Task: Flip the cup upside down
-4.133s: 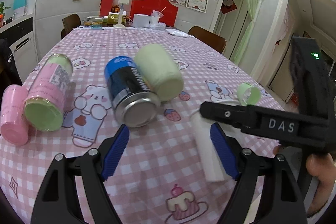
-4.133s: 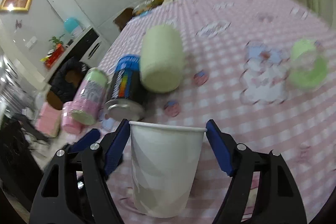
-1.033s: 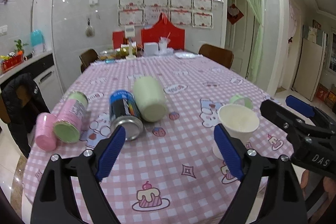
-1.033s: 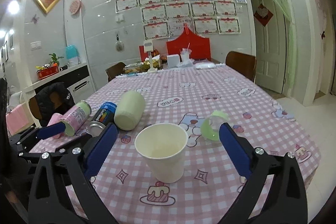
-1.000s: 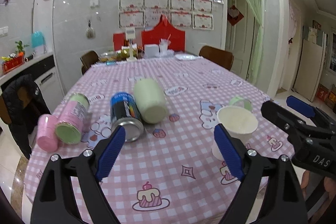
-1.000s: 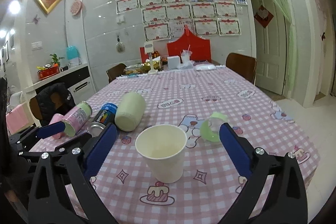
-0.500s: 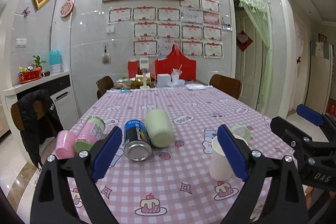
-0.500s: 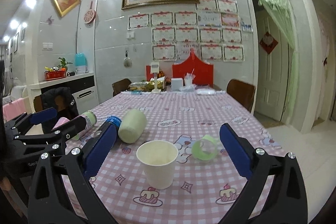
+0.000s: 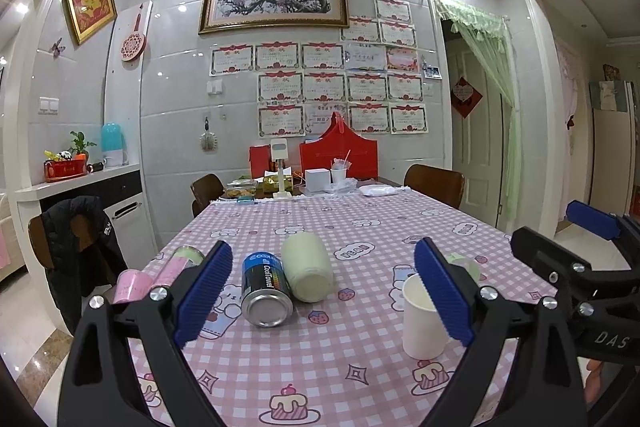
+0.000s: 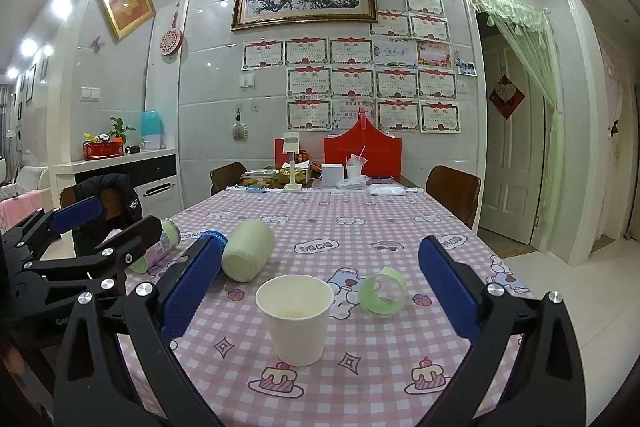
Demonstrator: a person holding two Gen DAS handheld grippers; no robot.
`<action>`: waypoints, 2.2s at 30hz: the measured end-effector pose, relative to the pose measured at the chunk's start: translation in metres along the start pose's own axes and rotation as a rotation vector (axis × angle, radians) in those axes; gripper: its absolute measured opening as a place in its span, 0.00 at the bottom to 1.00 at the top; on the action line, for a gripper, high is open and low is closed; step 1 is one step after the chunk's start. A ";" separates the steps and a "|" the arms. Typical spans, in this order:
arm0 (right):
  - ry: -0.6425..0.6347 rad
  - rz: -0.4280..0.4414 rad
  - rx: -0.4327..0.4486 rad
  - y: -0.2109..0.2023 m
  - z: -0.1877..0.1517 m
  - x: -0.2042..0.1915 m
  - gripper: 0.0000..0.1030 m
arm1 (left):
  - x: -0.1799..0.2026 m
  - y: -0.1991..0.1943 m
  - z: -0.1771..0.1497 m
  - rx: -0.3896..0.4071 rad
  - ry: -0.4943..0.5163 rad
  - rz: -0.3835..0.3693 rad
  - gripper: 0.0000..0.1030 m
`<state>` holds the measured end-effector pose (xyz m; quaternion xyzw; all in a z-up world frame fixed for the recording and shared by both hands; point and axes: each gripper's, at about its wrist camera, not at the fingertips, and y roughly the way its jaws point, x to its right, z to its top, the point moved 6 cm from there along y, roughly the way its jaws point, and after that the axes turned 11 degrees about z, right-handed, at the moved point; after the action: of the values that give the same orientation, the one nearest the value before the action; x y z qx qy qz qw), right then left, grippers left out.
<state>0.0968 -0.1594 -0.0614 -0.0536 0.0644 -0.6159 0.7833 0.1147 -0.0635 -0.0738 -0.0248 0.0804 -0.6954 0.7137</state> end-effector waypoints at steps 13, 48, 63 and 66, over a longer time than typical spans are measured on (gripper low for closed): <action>0.012 0.011 -0.011 0.004 -0.004 -0.001 0.92 | -0.003 -0.001 -0.002 0.006 -0.008 0.009 0.88; 0.010 0.018 -0.020 0.009 -0.006 -0.003 0.92 | -0.004 0.001 -0.003 0.014 -0.022 0.025 0.88; 0.009 0.019 -0.020 0.010 -0.005 -0.003 0.92 | -0.004 0.001 -0.002 0.015 -0.024 0.030 0.88; 0.008 0.018 -0.020 0.010 -0.005 -0.003 0.92 | -0.004 0.001 -0.002 0.015 -0.023 0.030 0.88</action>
<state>0.1049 -0.1541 -0.0679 -0.0585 0.0744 -0.6082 0.7881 0.1155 -0.0589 -0.0752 -0.0262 0.0671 -0.6847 0.7252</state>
